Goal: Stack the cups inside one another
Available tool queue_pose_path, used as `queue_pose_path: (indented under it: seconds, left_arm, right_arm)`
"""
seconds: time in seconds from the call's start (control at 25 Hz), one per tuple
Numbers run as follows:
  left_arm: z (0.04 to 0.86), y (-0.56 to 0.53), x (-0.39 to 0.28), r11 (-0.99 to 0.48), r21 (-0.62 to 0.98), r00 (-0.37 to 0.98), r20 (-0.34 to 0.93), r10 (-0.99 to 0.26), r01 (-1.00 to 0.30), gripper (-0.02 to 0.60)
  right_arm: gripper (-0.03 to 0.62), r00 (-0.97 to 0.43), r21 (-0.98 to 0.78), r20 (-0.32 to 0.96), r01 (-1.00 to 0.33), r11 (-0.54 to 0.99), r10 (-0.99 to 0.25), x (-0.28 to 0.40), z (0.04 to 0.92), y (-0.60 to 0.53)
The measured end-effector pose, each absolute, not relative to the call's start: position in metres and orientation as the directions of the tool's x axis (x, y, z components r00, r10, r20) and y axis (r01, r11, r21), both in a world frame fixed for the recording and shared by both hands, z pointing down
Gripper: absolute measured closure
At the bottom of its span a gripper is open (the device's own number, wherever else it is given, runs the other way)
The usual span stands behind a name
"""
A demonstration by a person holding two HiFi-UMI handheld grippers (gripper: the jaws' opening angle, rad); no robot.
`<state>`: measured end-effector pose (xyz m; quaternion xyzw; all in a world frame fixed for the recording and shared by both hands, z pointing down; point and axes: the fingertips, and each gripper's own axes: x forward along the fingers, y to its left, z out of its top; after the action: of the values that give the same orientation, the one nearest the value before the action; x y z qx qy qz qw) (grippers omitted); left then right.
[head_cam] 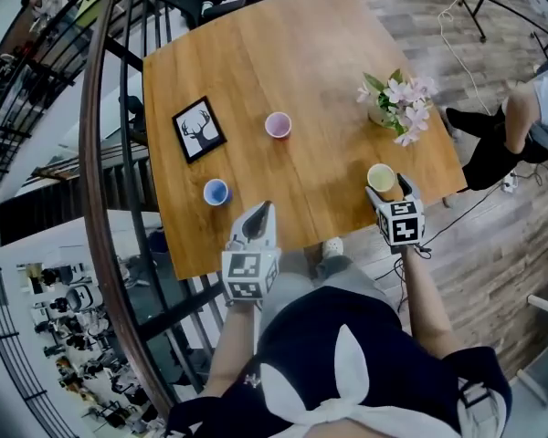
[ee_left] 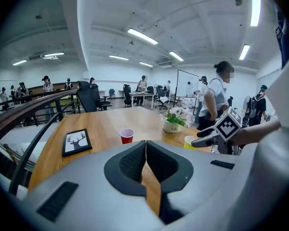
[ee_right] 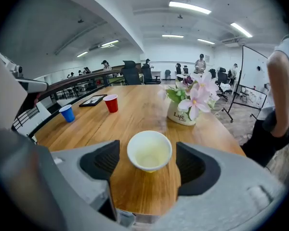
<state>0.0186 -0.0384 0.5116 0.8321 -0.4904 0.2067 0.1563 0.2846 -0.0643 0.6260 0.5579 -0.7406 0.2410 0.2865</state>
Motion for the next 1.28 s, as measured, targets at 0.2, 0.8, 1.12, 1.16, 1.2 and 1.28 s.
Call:
queue_pose_path:
  seconds: [0.2,0.8,1.12,1.16,1.2,1.28]
  left_arm:
    - [0.514,-0.046,0.016,-0.496,0.065,0.455,0.514,-0.727,-0.866,0.561]
    - [0.519,-0.05,0.0,-0.534,0.07,0.483,0.535,-0.693,-0.843,0.561]
    - [0.52,-0.049,-0.007,-0.538,0.075,0.49,0.53,-0.692,-0.84,0.561]
    - [0.52,-0.05,-0.007,-0.537,0.076,0.491,0.53,-0.691,-0.84,0.561]
    - [0.52,-0.049,-0.008,-0.537,0.077,0.491,0.53,-0.691,-0.84,0.561]
    - [0.521,-0.049,-0.01,-0.536,0.079,0.49,0.531,-0.691,-0.841,0.561]
  right_arm:
    - [0.23,-0.203,-0.059,0.716,-0.971,0.233,-0.668,0.286,0.637,-0.063]
    - [0.237,-0.146,-0.043,0.733,-0.985,0.169,-0.665,0.285,0.646,-0.065]
    - [0.278,-0.136,-0.026,0.739,-0.984,0.175,-0.66,0.283,0.647,-0.06]
    - [0.279,-0.136,-0.025,0.739,-0.984,0.175,-0.66,0.282,0.647,-0.06]
    - [0.279,-0.136,-0.024,0.739,-0.984,0.176,-0.66,0.282,0.647,-0.059]
    - [0.279,-0.136,-0.021,0.738,-0.984,0.179,-0.661,0.281,0.646,-0.058]
